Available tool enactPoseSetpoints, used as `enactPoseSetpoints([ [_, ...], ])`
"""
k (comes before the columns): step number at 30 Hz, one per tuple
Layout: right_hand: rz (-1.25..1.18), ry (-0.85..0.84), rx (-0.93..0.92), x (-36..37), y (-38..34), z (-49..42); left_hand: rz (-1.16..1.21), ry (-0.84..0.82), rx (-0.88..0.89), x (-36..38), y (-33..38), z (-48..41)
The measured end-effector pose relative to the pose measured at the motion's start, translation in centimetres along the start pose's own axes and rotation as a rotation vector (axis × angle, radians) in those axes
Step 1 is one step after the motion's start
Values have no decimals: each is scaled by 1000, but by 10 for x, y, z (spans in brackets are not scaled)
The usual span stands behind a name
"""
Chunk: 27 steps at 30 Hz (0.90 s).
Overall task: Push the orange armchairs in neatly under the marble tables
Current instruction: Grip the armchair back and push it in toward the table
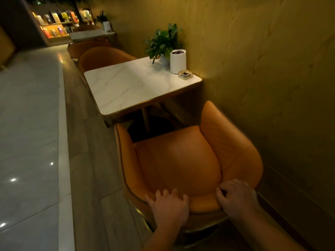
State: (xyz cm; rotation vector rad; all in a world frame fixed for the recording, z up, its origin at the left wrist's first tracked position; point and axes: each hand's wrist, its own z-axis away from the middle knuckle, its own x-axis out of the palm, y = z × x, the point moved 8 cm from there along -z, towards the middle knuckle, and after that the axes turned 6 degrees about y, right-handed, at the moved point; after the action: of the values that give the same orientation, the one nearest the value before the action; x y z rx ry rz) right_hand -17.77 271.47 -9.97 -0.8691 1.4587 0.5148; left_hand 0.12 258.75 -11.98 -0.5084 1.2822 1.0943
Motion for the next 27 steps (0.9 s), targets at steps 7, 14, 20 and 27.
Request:
enactPoseSetpoints([
  [7,-25,28,-59,-7,36,-43,-3,-21,44,11,43,-29],
  [14,-16,48,-74,-17,56,-73,25,-74,28,15,72,-51],
  [20,-7,64,-79,-23,73,-98,35,-86,-22,17,93,-69],
  [27,20,50,-167,-19,82,-117,53,-49,-58,19,105,-79],
])
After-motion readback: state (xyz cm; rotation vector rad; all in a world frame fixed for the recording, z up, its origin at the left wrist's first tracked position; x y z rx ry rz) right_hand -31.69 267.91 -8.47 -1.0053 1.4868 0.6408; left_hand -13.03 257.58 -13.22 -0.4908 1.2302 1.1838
